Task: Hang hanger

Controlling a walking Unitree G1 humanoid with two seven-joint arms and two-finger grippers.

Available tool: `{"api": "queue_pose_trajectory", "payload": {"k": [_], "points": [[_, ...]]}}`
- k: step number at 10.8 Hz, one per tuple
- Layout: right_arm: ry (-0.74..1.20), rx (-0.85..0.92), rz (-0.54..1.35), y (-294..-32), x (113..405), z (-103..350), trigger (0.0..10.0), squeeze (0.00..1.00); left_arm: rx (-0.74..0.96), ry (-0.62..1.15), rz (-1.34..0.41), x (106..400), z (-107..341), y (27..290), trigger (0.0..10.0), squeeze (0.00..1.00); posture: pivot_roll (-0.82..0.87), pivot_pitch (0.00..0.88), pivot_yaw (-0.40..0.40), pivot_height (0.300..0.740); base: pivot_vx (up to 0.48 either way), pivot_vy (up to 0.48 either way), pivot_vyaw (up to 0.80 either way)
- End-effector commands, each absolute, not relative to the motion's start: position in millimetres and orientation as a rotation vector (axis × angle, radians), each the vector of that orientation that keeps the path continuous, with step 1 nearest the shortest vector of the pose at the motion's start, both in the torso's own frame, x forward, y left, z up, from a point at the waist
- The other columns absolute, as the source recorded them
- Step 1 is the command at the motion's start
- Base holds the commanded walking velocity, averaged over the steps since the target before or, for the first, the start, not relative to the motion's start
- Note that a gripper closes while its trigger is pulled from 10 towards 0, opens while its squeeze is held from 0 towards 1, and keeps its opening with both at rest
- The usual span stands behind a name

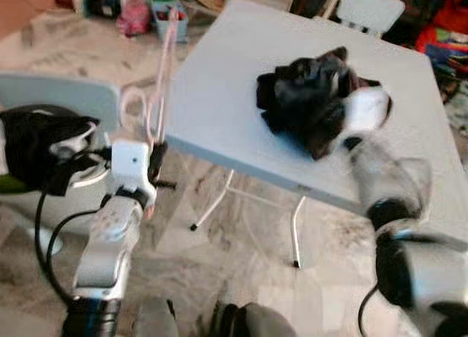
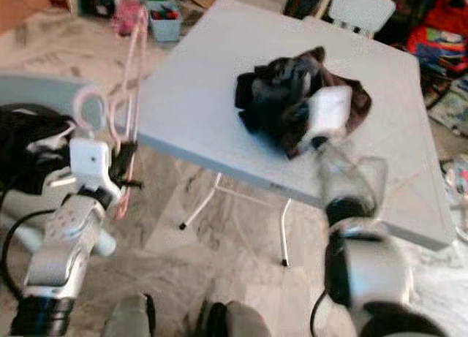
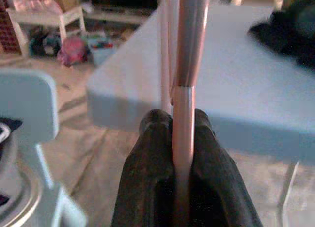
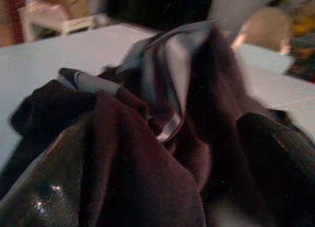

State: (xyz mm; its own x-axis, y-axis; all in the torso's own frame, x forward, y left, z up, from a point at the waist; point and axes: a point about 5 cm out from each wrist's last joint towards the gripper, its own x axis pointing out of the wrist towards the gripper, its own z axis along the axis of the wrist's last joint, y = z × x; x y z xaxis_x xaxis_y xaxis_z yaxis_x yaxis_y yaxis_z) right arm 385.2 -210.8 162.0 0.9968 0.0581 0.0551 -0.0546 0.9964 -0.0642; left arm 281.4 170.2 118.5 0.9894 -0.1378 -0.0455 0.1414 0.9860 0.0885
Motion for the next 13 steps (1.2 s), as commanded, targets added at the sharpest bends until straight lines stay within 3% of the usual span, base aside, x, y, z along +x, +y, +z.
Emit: {"api": "queue_pose_trajectory", "payload": {"k": [1, 3, 5, 6, 9, 13], "points": [[-0.012, -0.018, 0.028, -208.7, 380.6, 146.3, 10.0, 0.0, 0.082, 0.06, -0.139, 276.4, 112.0, 166.8, 10.0, 0.0, 0.05, 0.125, -0.139, 0.74, 0.0, 0.0, 0.0], [-0.017, 0.055, 0.092, -174.3, 382.0, 138.8, 10.0, 0.0, 0.114, 0.071, -0.162, 264.1, 101.5, 159.2, 10.0, 0.0, 0.08, 0.123, -0.143, 0.74, 0.0, 0.0, 0.0], [0.008, -0.116, 0.136, -151.6, 386.2, 140.2, 10.0, 0.0, 0.105, 0.081, -0.18, 262.0, 100.4, 156.5, 10.0, 0.0, 0.09, 0.112, -0.142, 0.74, 0.0, 0.0, 0.0], [0.05, -0.076, 0.133, -152.9, 384.7, 134.1, 10.0, 0.0, 0.098, 0.093, -0.169, 259.3, 98.9, 162.4, 10.0, 0.0, 0.09, 0.103, -0.14, 0.74, 0.0, 0.0, 0.0], [-0.101, 0.0, 0.023, -183.6, 375.3, 145.0, 10.0, 0.0, 0.118, 0.073, -0.166, 258.9, 99.8, 163.0, 10.0, 0.0, 0.05, 0.086, -0.112, 0.74, 0.0, 0.0, 0.0], [-0.102, -0.011, 0.031, -198.3, 347.5, 130.6, 10.0, 0.0, 0.126, 0.03, -0.134, 266.9, 106.9, 161.5, 10.0, 0.0, 0.02, 0.067, -0.086, 0.74, 0.0, 0.0, 0.0]]}}
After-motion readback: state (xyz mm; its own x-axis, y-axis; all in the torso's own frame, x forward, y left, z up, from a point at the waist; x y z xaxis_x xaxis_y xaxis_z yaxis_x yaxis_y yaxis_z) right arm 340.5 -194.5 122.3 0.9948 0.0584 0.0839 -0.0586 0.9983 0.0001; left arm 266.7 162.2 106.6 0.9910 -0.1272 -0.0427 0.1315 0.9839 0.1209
